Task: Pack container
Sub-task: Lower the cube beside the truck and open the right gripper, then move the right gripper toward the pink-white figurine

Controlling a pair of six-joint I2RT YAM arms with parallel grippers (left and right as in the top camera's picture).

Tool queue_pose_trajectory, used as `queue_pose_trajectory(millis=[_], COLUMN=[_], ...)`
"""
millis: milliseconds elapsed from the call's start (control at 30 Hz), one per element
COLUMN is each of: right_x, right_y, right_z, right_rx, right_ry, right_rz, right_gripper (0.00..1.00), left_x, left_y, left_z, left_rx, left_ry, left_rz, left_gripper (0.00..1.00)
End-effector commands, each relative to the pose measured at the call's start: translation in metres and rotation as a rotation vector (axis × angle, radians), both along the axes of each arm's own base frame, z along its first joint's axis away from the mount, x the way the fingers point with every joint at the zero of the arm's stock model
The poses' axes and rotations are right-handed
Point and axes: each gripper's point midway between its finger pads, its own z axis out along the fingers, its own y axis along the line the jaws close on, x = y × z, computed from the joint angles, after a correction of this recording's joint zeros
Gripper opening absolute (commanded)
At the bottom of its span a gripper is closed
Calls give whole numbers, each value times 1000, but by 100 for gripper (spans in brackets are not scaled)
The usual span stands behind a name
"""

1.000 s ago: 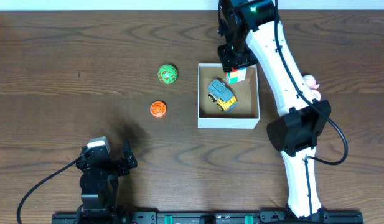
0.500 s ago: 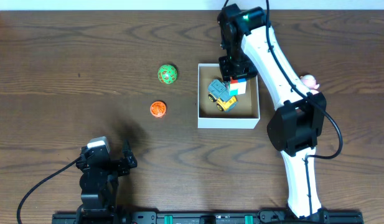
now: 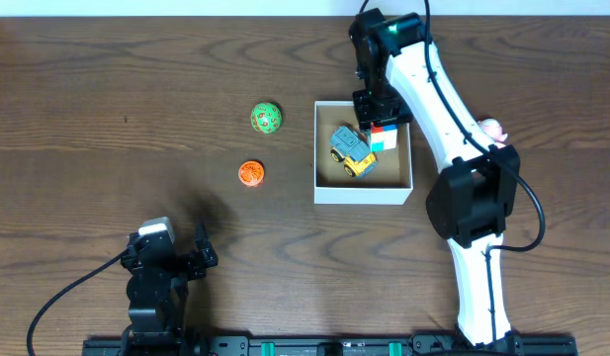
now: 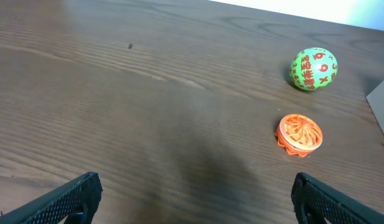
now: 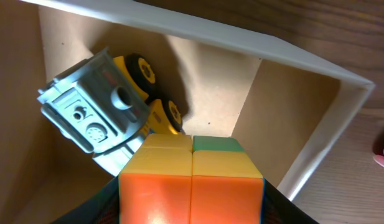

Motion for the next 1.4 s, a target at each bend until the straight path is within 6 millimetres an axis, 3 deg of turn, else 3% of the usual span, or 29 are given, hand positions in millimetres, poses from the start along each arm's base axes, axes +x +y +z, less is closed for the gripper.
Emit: queue_pose_trajectory(millis=[0,367,700,833,967,1133,1233,1367], right_x=[1,1,6,10,22,42,42,30], right_y=[-4,-4,-2,11,41,48,20,-16], right_z=[0,0,0,5,38,102,133,158], right_rx=[-15,-15,-3,70,242,303,200,108], right_ry=[-2,-3,-22,-35,-108,-295,-383,-413], right_rz=[5,8,8,26,60,106,64,-21], right_gripper=[48,65,67,66,66,70,75,79], left_x=[0,0,0,0,0,0,0,0], left_y=[1,1,1,1,1,1,1,1], left_z=[-8,-8,-8,-8,-8,-8,-8,-8], left_rx=[-4,-4,-4,-4,-4,-4,-4,-4], left_ry=[18,18,18,18,18,18,18,18], left_rz=[7,7,7,7,7,7,7,7], left_gripper=[98,98,98,98,98,98,98,98])
